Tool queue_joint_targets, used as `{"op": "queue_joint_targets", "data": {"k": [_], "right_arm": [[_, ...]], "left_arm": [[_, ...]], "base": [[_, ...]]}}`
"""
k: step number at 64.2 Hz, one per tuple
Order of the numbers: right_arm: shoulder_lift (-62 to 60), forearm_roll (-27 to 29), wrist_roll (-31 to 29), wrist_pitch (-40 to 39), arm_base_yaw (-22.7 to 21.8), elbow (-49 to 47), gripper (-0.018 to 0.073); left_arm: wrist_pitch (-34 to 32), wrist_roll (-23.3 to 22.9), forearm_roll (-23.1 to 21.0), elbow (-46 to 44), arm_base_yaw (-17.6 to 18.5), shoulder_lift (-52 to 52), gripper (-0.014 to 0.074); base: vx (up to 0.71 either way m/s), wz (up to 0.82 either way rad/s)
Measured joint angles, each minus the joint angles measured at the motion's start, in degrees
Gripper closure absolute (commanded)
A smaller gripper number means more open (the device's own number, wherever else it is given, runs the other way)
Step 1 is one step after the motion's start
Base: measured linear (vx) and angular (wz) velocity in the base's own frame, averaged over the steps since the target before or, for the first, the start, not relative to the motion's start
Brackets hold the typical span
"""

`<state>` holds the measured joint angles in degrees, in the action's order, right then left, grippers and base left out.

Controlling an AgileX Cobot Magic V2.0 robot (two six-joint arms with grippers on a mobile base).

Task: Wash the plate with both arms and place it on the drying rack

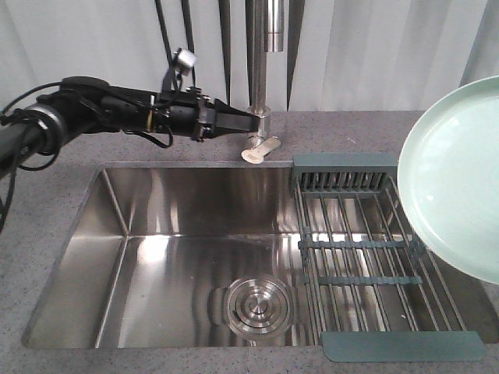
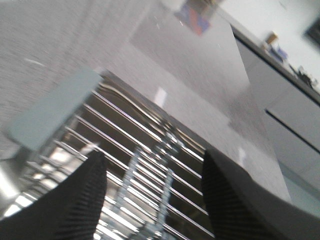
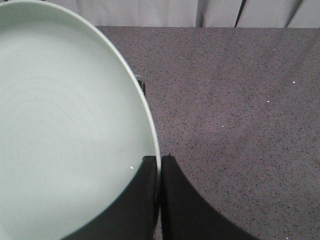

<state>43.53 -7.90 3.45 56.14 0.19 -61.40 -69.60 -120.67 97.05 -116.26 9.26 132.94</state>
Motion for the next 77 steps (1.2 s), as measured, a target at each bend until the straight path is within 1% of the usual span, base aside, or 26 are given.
{"op": "queue_joint_targets", "data": {"k": [8, 14, 18, 27, 35, 45, 54, 64, 77], "right_arm": [[0.0, 0.0, 0.0, 0.0, 0.0, 0.0, 0.0566], [0.0, 0.0, 0.0, 0.1, 0.0, 0.0, 0.0566], [0.0, 0.0, 0.0, 0.3, 0.0, 0.0, 0.0566], [0.0, 0.0, 0.0, 0.8, 0.0, 0.0, 0.0566], [0.0, 0.0, 0.0, 1.2, 0.0, 0.0, 0.0566], [0.0, 0.0, 0.0, 1.2, 0.0, 0.0, 0.0566], [0.0, 0.0, 0.0, 1.2, 0.0, 0.0, 0.0566], [0.0, 0.1, 0.0, 1.2, 0.0, 0.0, 0.0566], [0.0, 0.2, -0.1, 1.3, 0.0, 0.0, 0.0566]], "left_arm": [[0.0, -0.1, -3.0, 0.1, -5.0, -1.5, 0.0337], [0.0, -0.1, -4.1, 0.2, -8.0, -3.0, 0.0421], [0.0, -0.1, -4.1, 0.3, -10.3, -4.2, 0.0482], [0.0, -0.1, -2.9, 0.3, -13.9, -7.5, 0.0606], [-0.1, -0.1, -0.8, 0.3, -16.3, -11.4, 0.0604], [-0.6, -0.1, 4.4, 2.1, -18.4, -17.7, 0.0604], [-1.0, -0.1, 4.4, 6.4, -20.1, -24.0, 0.0604], [-1.1, -0.1, 4.4, 15.6, -22.9, -32.2, 0.0604], [-1.1, -0.1, 4.4, 31.8, -29.2, -43.4, 0.0604]], "base": [[0.00, 0.00], [0.00, 0.00], [0.00, 0.00], [0.00, 0.00], [0.00, 0.00], [0.00, 0.00], [0.00, 0.00], [0.00, 0.00], [0.00, 0.00]]}}
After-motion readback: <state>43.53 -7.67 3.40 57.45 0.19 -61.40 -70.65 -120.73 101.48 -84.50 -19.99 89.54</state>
